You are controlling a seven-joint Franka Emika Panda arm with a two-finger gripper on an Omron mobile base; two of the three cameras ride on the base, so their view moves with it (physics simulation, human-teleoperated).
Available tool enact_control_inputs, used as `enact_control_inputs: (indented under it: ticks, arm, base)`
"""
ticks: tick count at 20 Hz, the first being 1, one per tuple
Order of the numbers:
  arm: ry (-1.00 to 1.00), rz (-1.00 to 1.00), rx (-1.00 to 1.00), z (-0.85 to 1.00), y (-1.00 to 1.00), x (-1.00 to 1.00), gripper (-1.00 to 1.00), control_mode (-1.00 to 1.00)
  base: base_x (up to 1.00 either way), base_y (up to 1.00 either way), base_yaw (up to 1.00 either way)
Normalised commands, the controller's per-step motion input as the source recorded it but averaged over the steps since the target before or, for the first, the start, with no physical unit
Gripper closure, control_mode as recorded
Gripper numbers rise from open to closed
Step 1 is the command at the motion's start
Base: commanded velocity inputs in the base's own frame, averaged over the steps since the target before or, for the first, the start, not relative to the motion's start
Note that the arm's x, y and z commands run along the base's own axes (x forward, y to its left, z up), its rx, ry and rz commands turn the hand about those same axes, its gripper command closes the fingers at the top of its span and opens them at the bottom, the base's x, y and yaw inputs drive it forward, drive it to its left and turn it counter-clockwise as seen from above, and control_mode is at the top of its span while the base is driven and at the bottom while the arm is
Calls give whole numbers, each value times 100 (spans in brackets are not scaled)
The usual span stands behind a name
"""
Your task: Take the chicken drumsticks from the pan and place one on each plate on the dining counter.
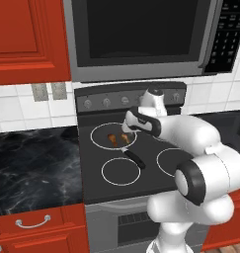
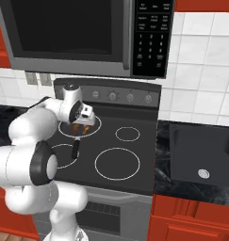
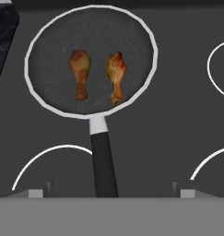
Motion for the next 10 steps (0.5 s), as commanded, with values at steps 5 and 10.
enact_control_inputs:
  ticks: [5,10]
  arm:
    - [0,1,0,-27,0,42,-100,-100]
    - [0,2,0,-30,0,40,-100,-100]
  base:
    - [0,0,0]
    - [0,0,0]
